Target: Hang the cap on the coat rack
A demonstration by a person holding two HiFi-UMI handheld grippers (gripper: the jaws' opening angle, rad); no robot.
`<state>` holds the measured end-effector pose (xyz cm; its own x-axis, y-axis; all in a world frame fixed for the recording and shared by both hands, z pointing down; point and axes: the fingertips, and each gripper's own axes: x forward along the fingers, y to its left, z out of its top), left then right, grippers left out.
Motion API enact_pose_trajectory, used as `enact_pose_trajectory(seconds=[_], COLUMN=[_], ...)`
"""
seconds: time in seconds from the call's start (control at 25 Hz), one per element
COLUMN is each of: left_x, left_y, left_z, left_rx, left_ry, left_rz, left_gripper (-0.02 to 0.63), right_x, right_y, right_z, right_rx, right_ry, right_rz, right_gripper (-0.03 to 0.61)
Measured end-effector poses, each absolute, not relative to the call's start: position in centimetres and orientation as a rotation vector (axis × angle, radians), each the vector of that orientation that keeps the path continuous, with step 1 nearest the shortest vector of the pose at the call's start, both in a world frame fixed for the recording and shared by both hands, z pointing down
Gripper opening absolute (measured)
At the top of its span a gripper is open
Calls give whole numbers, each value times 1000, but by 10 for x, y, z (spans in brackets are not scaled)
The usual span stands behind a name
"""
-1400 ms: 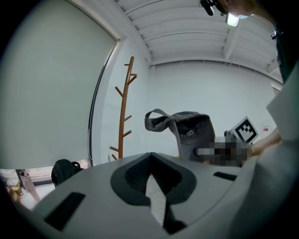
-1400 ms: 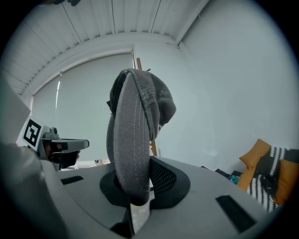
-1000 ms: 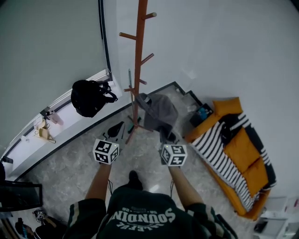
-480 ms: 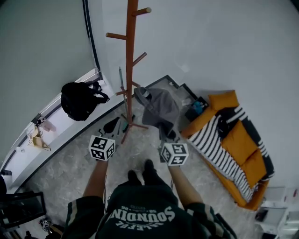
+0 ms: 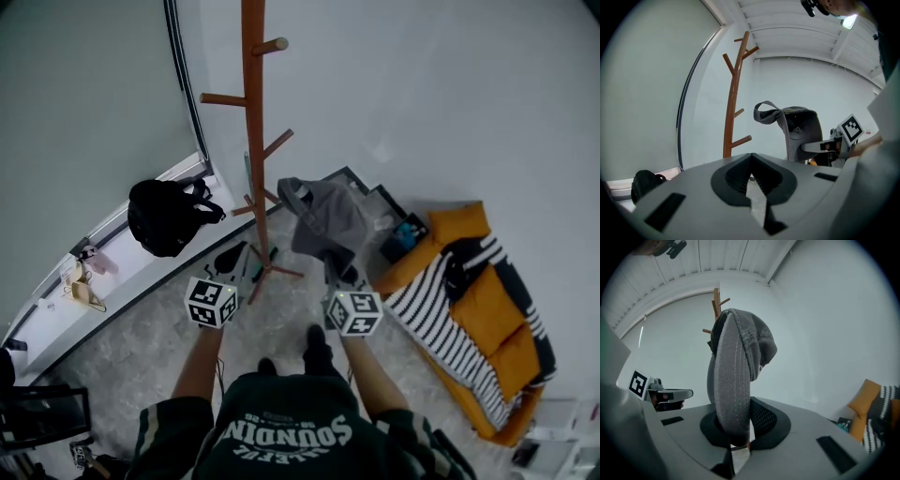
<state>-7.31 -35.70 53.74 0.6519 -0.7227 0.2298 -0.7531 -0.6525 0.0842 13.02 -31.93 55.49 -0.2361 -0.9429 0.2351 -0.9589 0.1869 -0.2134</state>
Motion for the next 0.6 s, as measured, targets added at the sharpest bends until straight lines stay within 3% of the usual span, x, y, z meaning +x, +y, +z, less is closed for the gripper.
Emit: enact_pose_trajectory(seconds=[0.6], left_x=[-31], left_y=[-408], left_z=[520], left_rx=[2615], left_ry=[-1407], left_rz=[255], left_gripper=[-1], right_x=[189], right_y=[-402], right_z=[536], right_rx=[1768], right_ry=[-2502], right_rz=[459], right_gripper=[26])
